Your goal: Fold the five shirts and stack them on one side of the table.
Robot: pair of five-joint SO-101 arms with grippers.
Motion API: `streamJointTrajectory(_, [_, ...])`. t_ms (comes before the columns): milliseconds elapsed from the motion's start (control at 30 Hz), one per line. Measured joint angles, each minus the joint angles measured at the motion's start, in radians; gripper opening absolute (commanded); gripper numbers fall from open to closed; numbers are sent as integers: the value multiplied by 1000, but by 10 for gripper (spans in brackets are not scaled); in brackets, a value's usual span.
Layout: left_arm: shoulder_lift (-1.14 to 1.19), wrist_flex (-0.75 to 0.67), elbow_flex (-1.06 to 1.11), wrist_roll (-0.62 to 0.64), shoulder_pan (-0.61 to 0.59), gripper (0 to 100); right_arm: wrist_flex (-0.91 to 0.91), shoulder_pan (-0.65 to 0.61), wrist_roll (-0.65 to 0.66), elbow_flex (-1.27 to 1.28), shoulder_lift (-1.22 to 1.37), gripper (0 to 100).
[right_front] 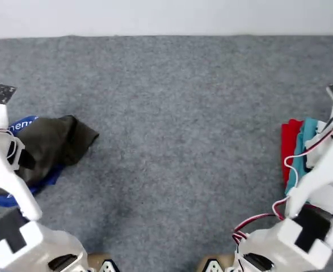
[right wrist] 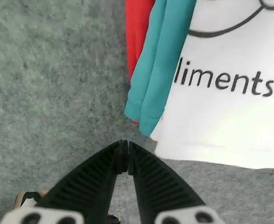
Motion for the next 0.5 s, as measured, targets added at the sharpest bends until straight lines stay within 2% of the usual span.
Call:
streamJointTrajectory(167, [78,-31,0,-35,0,227,0,0,0,100,-60,11])
streamJointTrajectory(233, [115,-41,0,-35,0,180,0,0,0,138,-86,11])
streamJointTrajectory(333, [150,-41,0,-41,20,27,0,0,-3,169,-117,11])
streamJointTrajectory(500, [153,-40,-28,-43,104,13,0,0,-6,176,-161,11])
